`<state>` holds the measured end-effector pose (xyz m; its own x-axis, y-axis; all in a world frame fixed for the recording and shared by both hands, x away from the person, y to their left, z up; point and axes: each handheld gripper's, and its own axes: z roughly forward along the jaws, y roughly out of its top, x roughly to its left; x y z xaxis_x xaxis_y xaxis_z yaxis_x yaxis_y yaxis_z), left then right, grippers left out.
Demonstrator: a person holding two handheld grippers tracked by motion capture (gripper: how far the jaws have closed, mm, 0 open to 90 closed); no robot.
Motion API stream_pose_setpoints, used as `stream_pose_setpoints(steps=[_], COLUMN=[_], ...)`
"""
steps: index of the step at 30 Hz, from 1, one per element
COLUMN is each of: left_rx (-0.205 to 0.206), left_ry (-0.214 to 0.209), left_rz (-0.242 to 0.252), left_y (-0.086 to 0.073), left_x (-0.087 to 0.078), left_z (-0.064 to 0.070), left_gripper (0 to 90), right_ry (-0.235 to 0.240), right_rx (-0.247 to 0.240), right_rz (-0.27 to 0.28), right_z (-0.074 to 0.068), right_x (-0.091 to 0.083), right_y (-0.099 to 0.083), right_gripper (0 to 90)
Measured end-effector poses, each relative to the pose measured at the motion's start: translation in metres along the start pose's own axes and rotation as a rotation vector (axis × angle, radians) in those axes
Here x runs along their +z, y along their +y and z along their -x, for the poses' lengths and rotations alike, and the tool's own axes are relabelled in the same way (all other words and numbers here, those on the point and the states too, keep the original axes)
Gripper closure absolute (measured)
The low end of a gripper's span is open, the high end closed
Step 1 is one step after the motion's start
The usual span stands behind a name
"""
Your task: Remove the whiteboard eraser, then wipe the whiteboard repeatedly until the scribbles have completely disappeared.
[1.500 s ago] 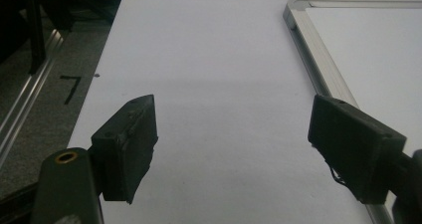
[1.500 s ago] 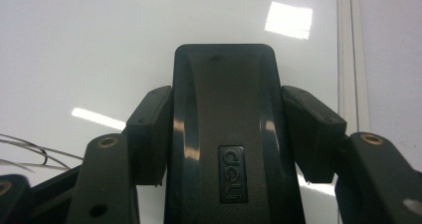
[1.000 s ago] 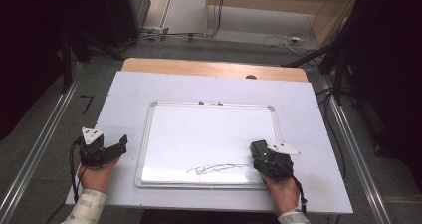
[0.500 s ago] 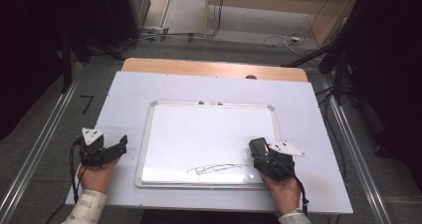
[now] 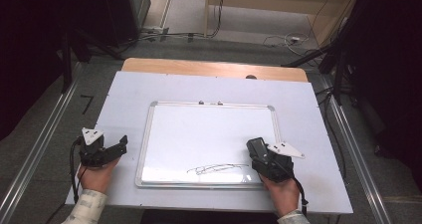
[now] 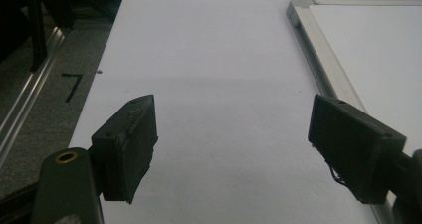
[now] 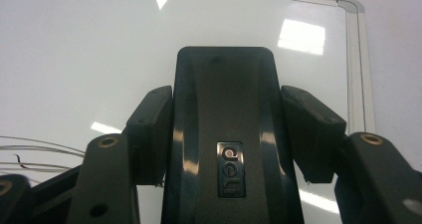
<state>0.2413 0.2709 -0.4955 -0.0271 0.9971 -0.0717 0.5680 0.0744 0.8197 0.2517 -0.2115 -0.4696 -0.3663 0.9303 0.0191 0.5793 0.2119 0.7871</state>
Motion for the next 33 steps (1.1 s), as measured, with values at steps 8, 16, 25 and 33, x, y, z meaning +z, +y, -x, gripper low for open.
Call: stream_pose_setpoints(steps=[8,16,25,33], left_rx=[0.000,-0.001,0.000,0.000], left_ry=[-0.001,0.002,0.003,0.002], left_rz=[0.000,-0.001,0.003,0.005], left_y=[0.000,0.000,0.000,0.000], left_x=[0.000,0.000,-0.001,-0.001], left_z=[0.000,-0.001,0.000,-0.001], left_gripper=[20.0,20.0,20.0,20.0], right_ry=[0.002,0.006,0.007,0.001], right_rx=[-0.002,-0.014,-0.043,-0.066], right_rz=[0.001,-0.003,-0.010,-0.013], right_z=[-0.001,-0.003,-0.011,-0.015], right_x=[0.000,0.004,0.010,0.017], right_y=[0.000,0.000,0.001,0.003], right_gripper=[39.2,39.3,39.3,39.2])
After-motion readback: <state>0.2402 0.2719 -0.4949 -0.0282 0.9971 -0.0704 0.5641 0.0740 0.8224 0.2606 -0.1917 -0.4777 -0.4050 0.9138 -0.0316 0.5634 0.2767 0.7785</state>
